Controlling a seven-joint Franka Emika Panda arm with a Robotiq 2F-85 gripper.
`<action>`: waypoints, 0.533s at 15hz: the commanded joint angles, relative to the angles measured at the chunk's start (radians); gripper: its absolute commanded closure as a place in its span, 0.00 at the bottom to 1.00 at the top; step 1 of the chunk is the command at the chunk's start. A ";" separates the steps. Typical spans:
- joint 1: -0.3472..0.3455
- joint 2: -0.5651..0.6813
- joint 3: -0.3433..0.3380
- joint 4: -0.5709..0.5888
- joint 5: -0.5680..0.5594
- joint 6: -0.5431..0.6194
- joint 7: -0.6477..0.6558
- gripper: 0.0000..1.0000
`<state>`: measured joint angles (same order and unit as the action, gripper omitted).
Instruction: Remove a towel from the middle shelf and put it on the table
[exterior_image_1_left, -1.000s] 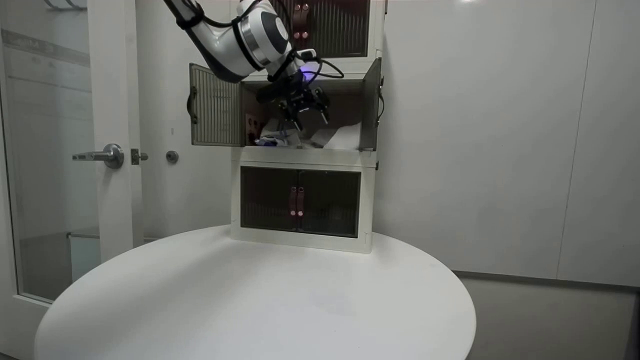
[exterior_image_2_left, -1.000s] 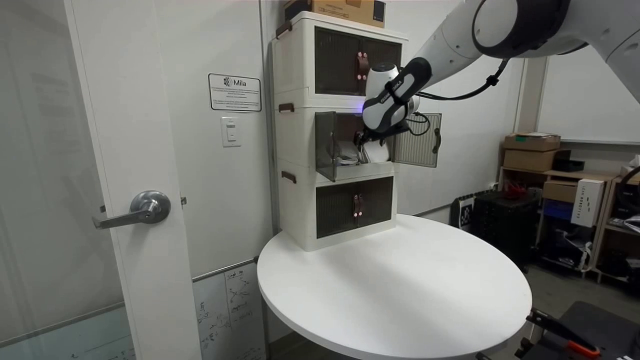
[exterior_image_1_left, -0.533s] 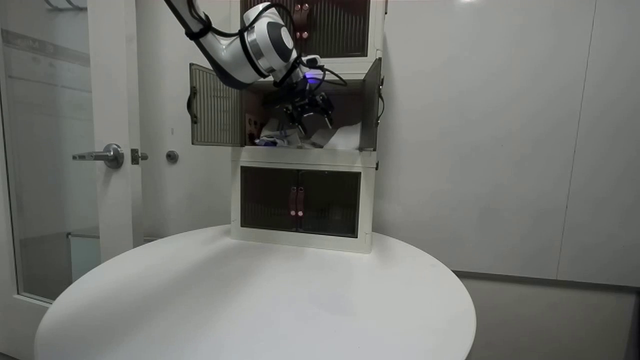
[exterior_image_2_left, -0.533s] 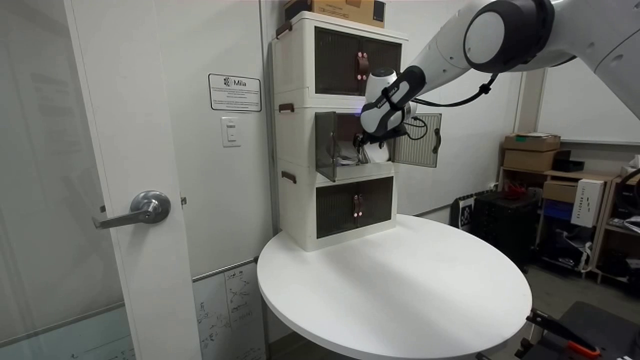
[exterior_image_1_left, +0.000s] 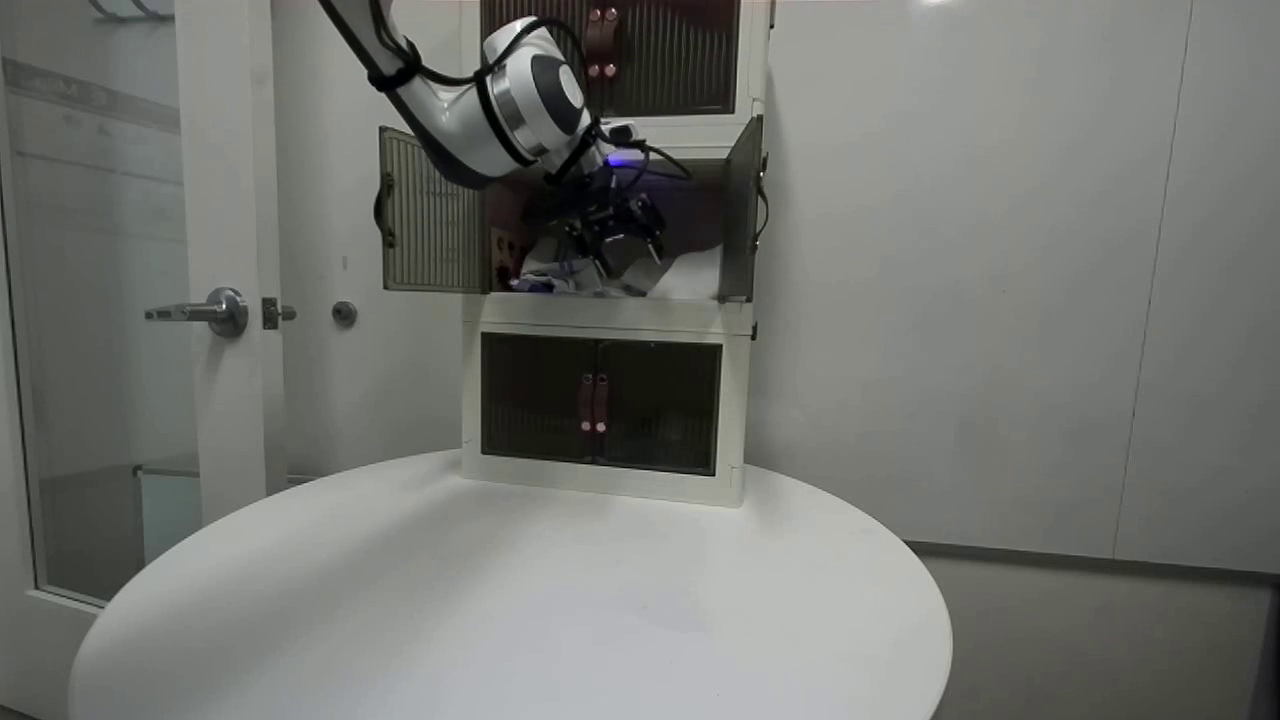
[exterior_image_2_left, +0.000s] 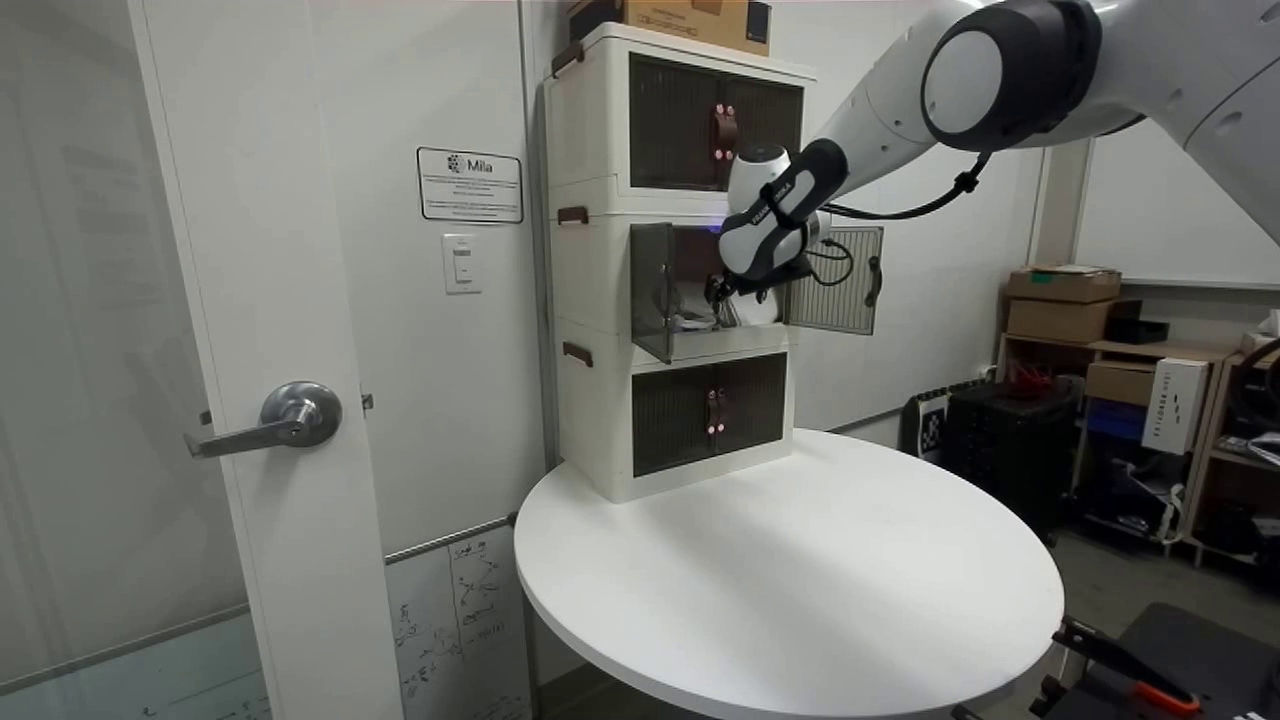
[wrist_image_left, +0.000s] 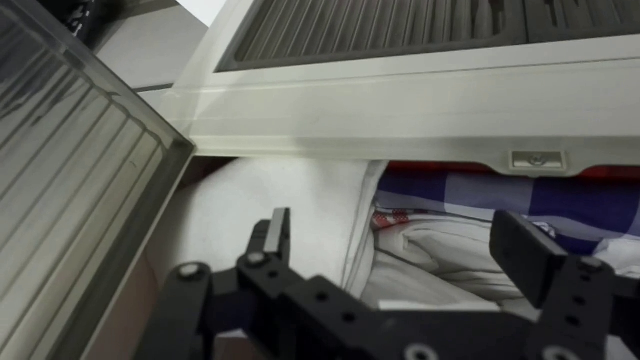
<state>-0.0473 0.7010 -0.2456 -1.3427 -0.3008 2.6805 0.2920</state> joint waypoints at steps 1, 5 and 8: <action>0.015 0.041 -0.051 0.052 0.004 0.043 0.017 0.00; 0.008 0.073 -0.072 0.090 0.012 0.043 0.018 0.00; -0.001 0.119 -0.070 0.135 0.023 0.023 0.010 0.00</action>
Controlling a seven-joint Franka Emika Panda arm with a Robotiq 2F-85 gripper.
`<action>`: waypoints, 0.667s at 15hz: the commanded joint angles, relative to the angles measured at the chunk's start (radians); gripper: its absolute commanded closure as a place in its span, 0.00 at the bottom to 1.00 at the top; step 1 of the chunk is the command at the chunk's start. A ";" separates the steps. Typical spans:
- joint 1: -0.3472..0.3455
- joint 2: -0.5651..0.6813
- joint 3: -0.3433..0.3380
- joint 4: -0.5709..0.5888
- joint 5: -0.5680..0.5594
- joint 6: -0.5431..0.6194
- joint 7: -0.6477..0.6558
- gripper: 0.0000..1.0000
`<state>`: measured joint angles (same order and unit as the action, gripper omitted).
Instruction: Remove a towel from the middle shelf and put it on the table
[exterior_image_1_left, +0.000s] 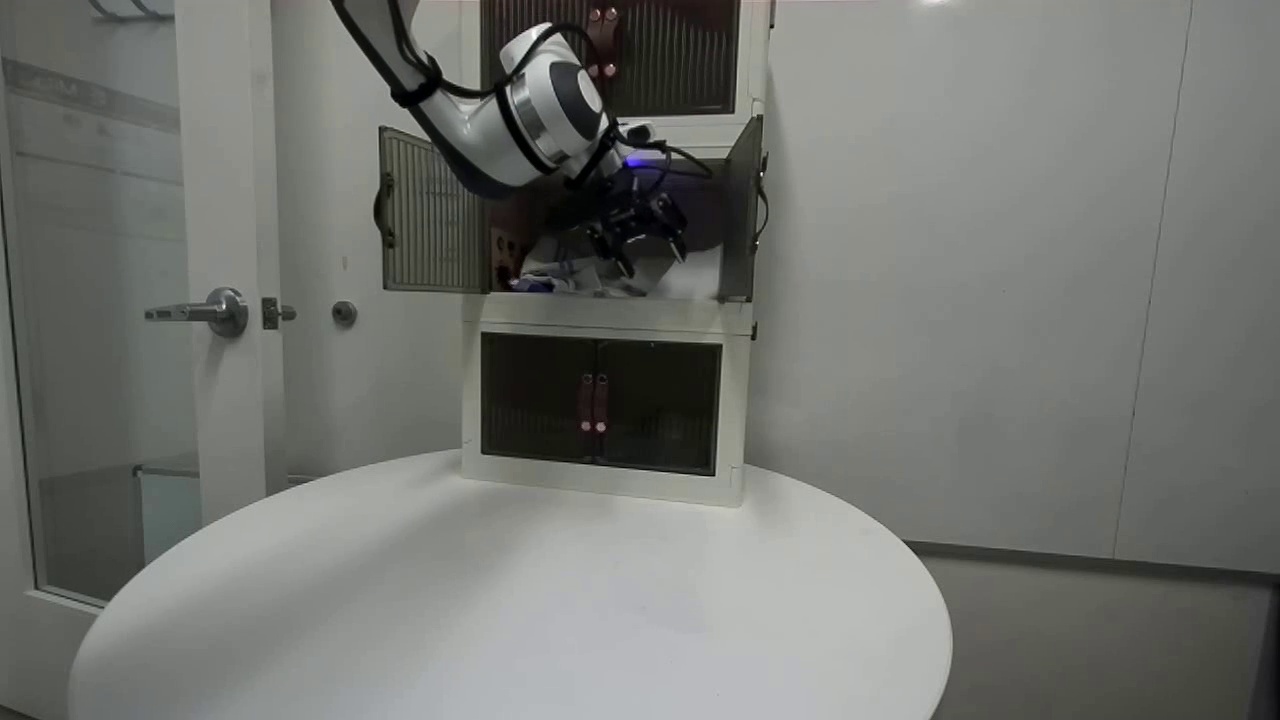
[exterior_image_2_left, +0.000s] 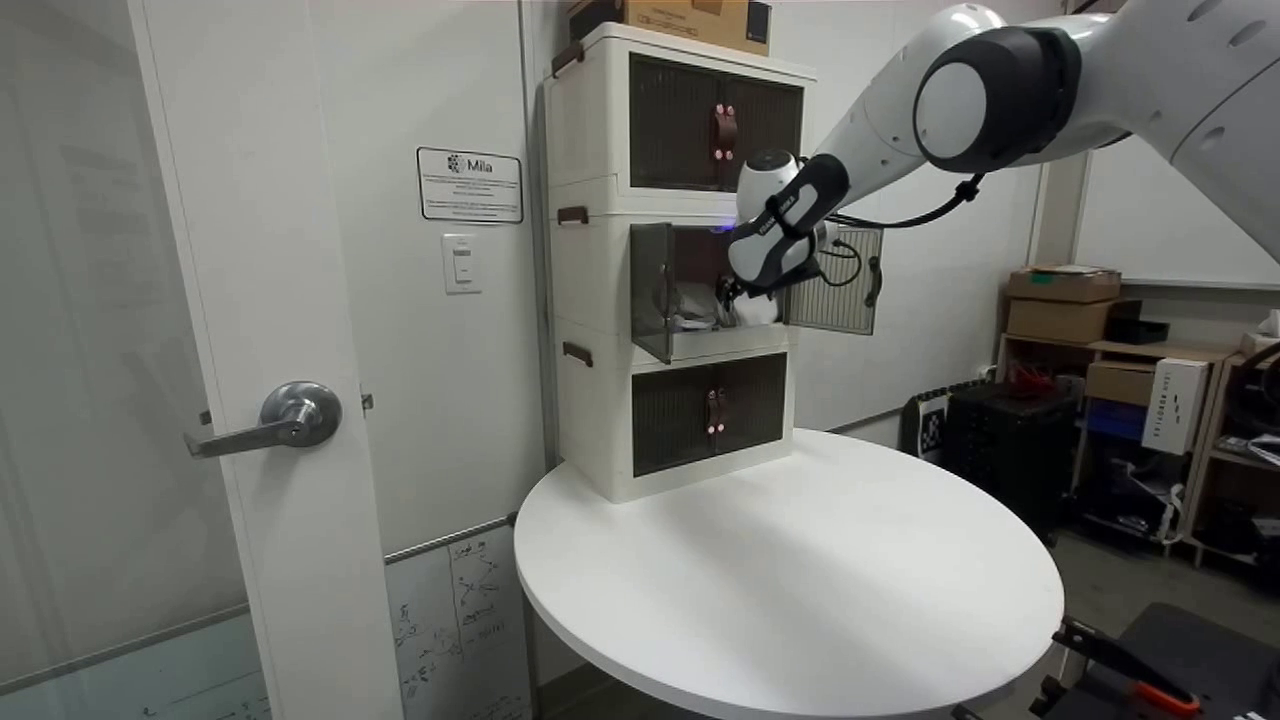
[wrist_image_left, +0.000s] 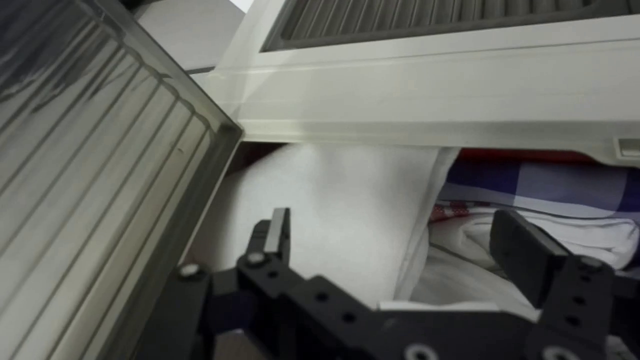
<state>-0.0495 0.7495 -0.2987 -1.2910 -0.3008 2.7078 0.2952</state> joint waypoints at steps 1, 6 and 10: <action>0.002 0.091 -0.023 0.102 0.022 -0.003 0.014 0.00; -0.006 0.172 -0.030 0.197 0.033 -0.003 0.025 0.00; -0.019 0.210 -0.036 0.268 0.023 -0.006 0.075 0.28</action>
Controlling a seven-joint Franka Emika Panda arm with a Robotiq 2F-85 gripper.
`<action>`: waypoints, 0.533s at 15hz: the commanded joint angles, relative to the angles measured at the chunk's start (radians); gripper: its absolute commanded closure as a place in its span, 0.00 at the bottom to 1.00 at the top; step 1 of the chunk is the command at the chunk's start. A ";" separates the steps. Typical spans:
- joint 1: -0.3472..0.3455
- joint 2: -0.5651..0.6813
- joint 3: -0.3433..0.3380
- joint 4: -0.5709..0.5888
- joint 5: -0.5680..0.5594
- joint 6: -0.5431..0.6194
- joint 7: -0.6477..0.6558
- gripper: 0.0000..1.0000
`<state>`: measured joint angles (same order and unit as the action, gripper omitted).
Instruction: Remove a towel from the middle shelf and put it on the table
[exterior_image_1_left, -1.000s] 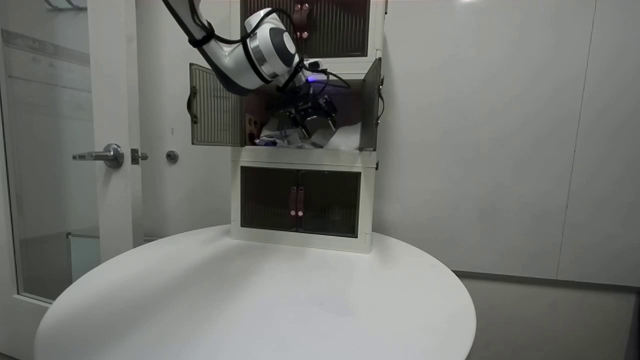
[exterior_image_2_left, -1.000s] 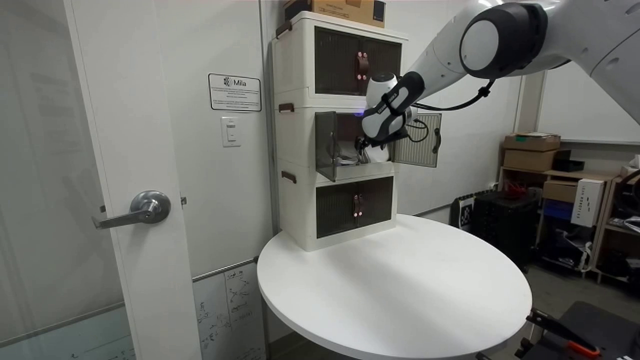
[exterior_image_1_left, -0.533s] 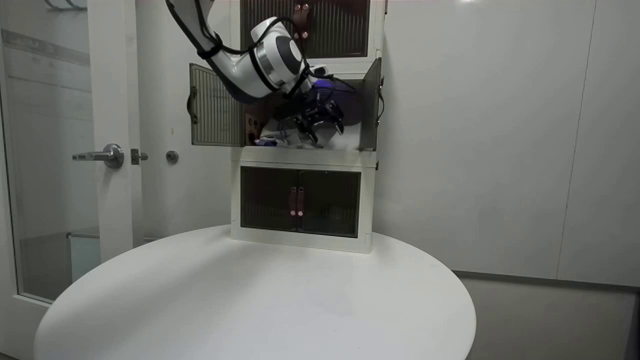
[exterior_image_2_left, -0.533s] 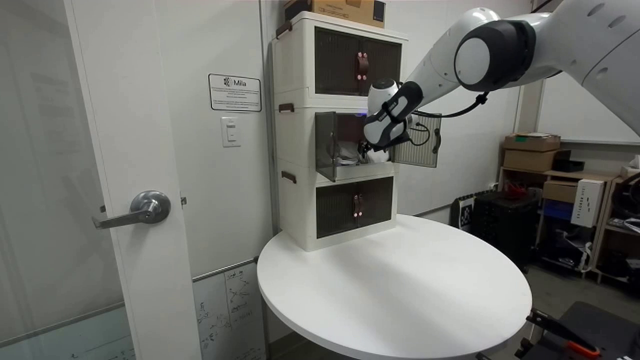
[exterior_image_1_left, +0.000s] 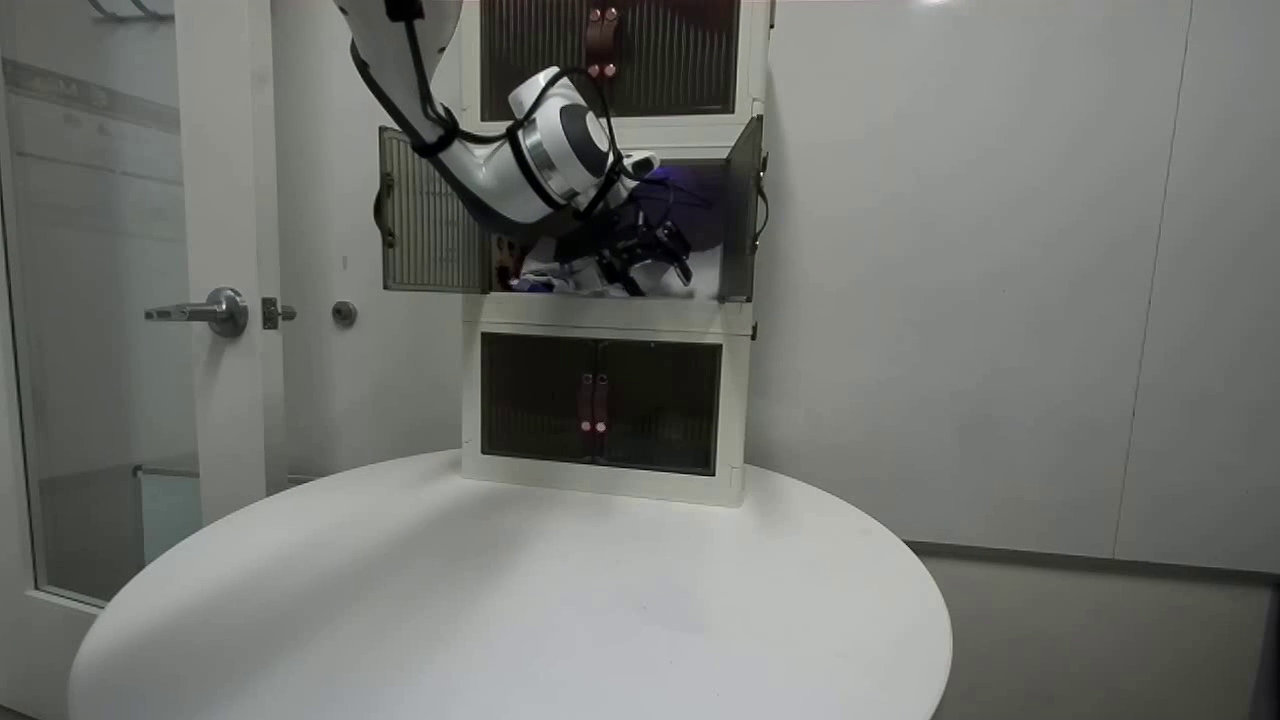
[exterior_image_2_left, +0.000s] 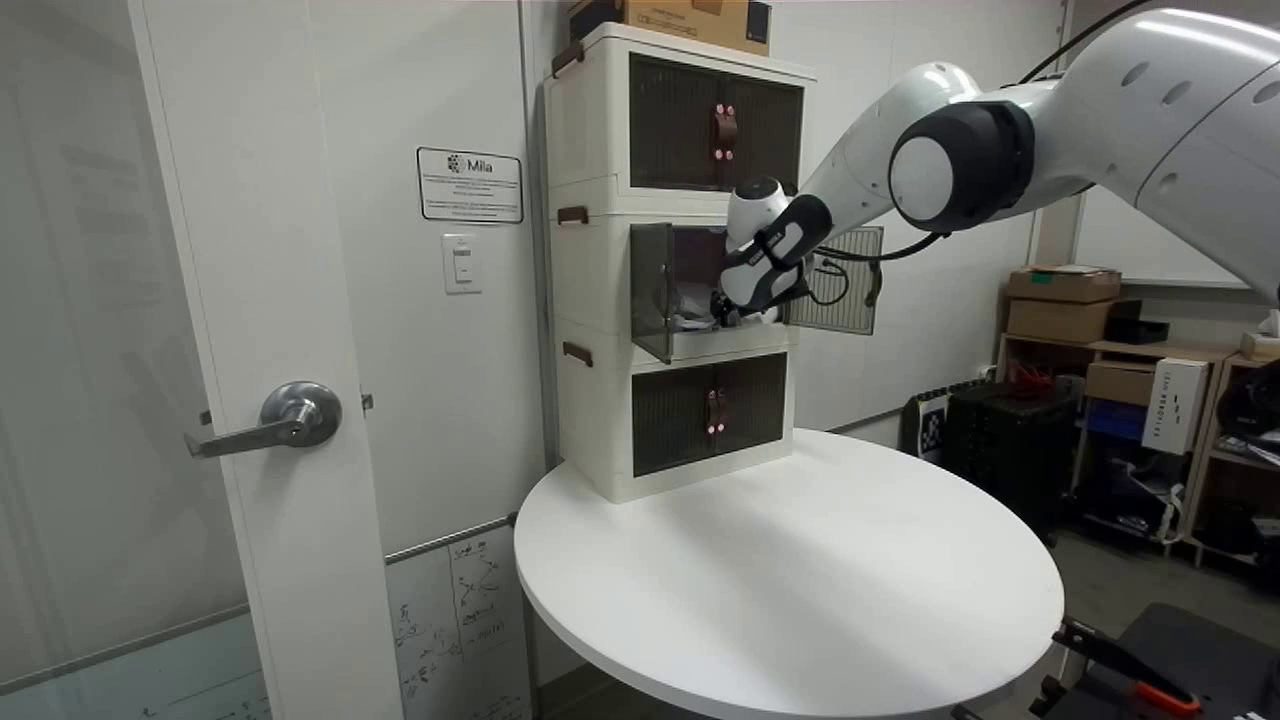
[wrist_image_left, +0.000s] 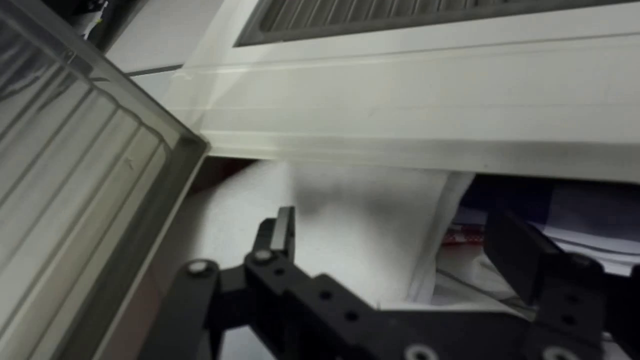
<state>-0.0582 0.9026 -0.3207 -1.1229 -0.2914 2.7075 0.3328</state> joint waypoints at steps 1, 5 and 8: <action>-0.013 0.063 -0.015 0.111 0.012 -0.007 0.042 0.34; -0.017 0.070 -0.014 0.127 0.006 -0.013 0.049 0.66; -0.016 0.072 -0.015 0.128 0.004 -0.015 0.052 0.88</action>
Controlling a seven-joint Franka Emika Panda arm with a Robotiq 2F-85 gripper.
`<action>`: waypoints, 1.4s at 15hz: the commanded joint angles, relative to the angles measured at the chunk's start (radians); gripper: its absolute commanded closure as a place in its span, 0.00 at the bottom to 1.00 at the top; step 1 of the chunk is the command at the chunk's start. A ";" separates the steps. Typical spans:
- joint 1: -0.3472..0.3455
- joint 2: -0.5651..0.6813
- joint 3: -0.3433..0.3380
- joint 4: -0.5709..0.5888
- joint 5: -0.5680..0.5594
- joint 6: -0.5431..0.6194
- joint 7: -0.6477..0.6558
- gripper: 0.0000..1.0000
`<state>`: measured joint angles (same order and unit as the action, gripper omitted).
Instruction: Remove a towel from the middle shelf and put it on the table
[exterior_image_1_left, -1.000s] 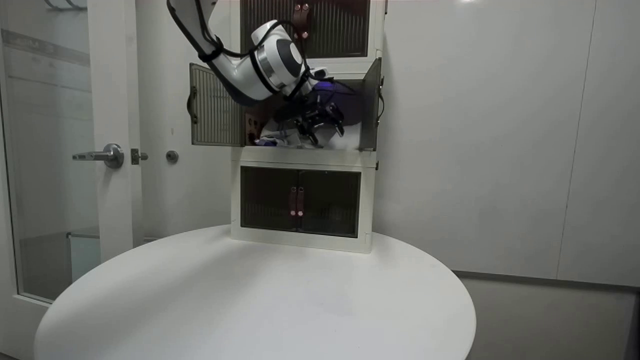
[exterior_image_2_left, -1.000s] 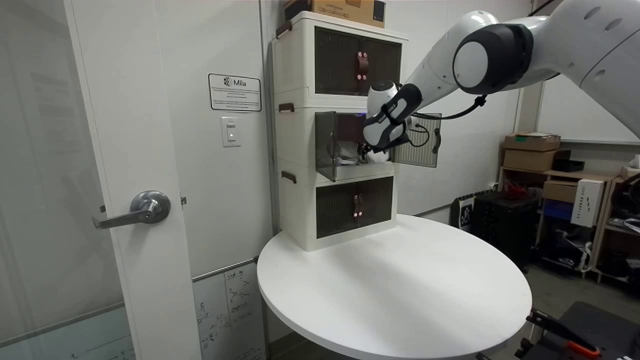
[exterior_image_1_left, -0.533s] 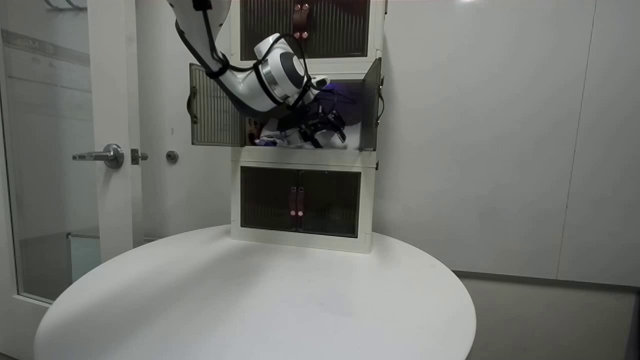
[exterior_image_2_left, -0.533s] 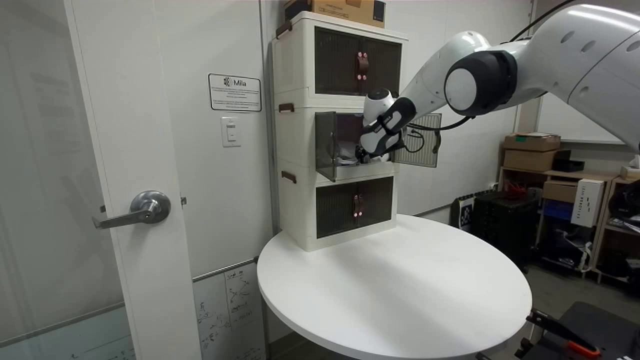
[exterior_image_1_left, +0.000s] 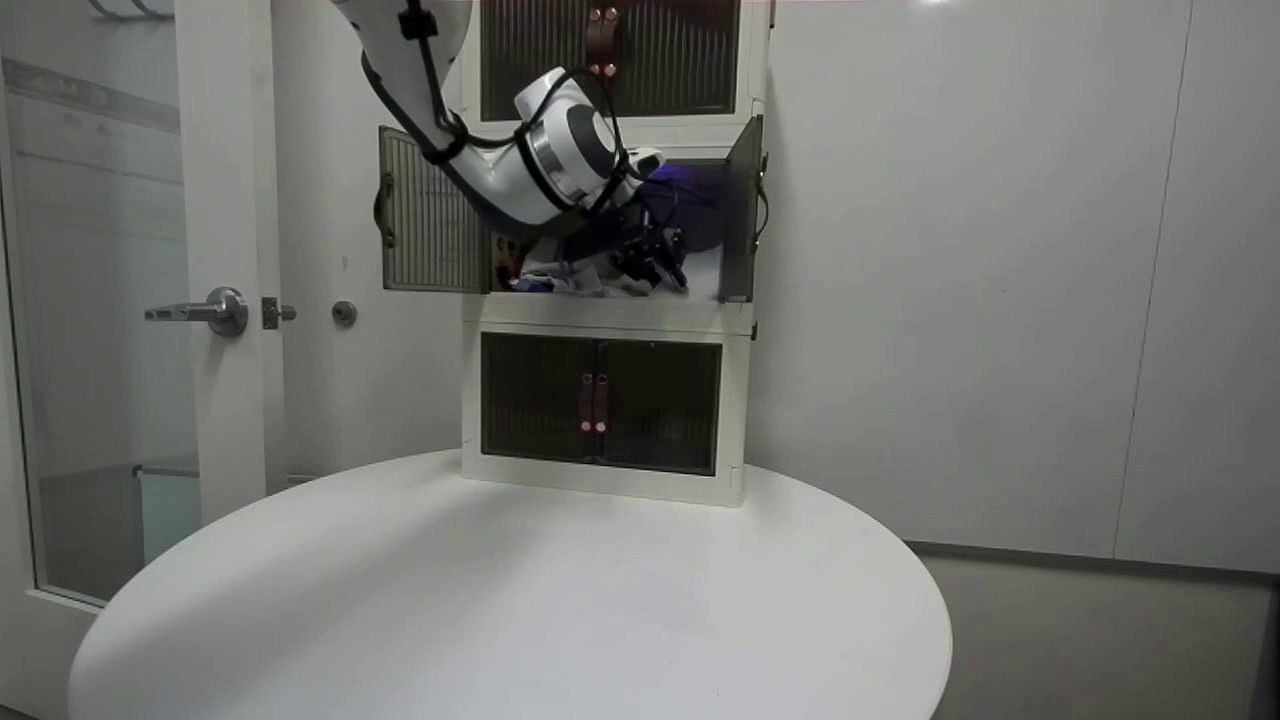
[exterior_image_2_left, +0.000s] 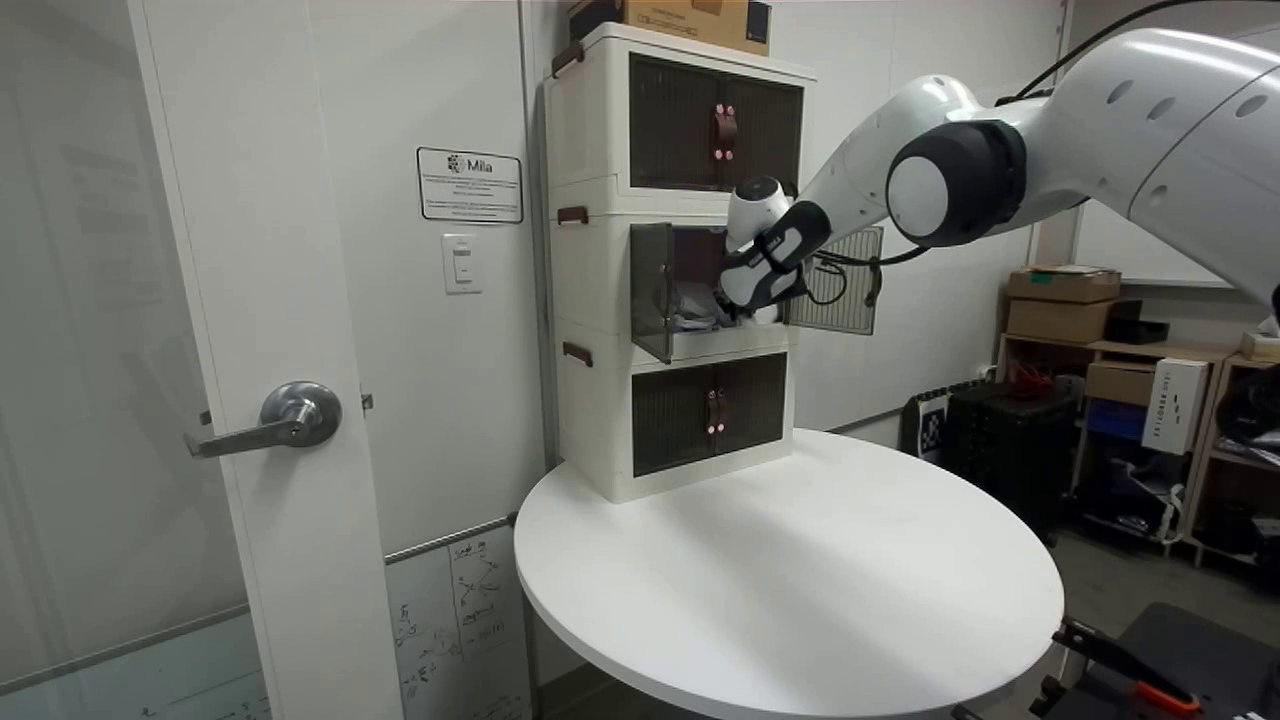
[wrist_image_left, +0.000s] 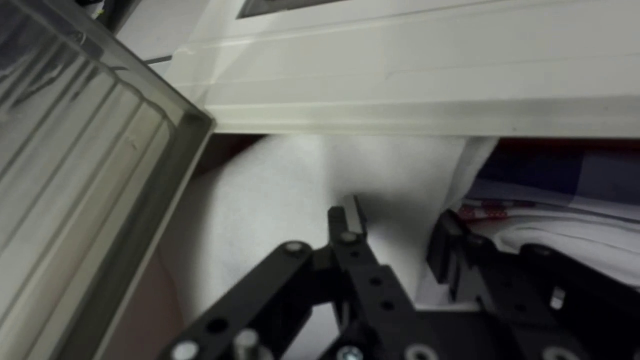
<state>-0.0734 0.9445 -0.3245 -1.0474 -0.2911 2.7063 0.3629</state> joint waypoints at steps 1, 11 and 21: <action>-0.001 0.024 -0.009 0.045 0.004 -0.020 0.020 0.96; 0.021 -0.200 0.020 -0.193 -0.018 -0.008 -0.029 0.99; -0.003 -0.553 0.124 -0.644 0.014 -0.067 -0.273 0.99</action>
<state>-0.0492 0.5367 -0.2671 -1.4964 -0.3156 2.6694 0.2334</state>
